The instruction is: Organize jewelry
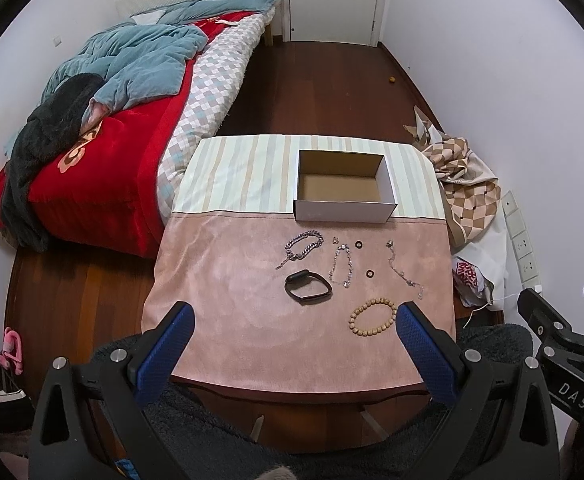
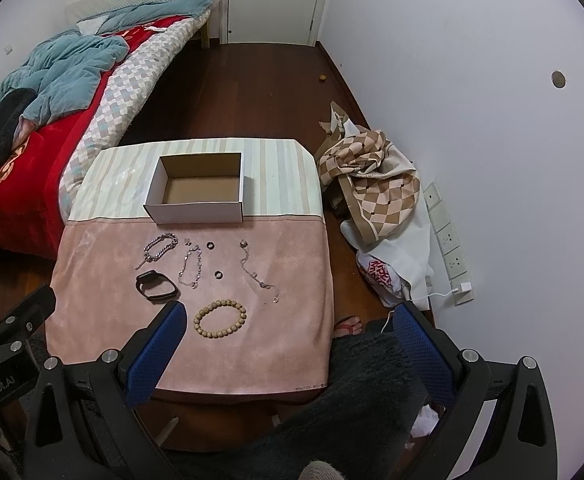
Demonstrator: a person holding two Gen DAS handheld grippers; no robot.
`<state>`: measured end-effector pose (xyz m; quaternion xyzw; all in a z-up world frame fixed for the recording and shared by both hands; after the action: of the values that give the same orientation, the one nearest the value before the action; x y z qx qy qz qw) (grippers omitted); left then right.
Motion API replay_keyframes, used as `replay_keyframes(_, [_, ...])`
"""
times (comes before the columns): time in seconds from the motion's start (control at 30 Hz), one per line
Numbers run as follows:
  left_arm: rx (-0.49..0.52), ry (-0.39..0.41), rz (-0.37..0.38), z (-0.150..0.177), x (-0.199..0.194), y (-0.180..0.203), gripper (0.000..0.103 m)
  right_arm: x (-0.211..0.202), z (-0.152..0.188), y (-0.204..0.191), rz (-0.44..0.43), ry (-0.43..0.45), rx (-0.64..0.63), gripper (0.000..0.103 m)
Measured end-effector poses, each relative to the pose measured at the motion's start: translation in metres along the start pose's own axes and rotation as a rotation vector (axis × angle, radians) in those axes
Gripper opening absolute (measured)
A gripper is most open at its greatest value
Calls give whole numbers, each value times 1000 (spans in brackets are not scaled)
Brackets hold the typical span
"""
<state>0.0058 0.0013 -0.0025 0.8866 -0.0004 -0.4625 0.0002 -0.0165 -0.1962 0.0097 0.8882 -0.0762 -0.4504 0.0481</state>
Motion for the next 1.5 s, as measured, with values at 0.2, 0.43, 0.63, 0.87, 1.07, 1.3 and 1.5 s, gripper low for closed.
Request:
replay_keyframes(0.2, [1, 2, 1, 1, 0, -1, 103, 0, 0, 1, -1, 0, 0, 103])
replay_keyframes(0.43, [1, 1, 3, -1, -2, -1, 103, -2, -1, 1, 0, 7, 1, 103])
replay_keyframes(0.63, [4, 6, 14, -1, -7, 2, 103, -4, -1, 2, 3, 11, -1, 103])
replay_keyframes(0.87, [5, 16, 23, 0, -10, 5, 103, -12, -4, 7, 14, 29, -1, 103])
replay_keyframes(1.07, [5, 20, 25, 1, -11, 4, 103, -16, -5, 8, 16, 37, -2, 103])
replay_keyframes(1.3, [6, 24, 25, 1, -11, 5, 103, -19, -7, 9, 16, 45, -2, 103])
replay_keyframes(1.5, [6, 26, 26, 0, -12, 6, 103, -23, -9, 9, 18, 54, -4, 103])
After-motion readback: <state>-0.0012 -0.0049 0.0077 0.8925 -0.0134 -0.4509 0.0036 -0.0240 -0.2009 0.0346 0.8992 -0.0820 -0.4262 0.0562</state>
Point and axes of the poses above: each gripper's, at about its wrist camera, not at the fingertips, and x roughly the way its jaws point, y to its right, z to its underside, the point moved 2 cm from there along x, roughly the way its jaws point, and after that the axes turned 9 degrees about y, right-handed, at the moved point
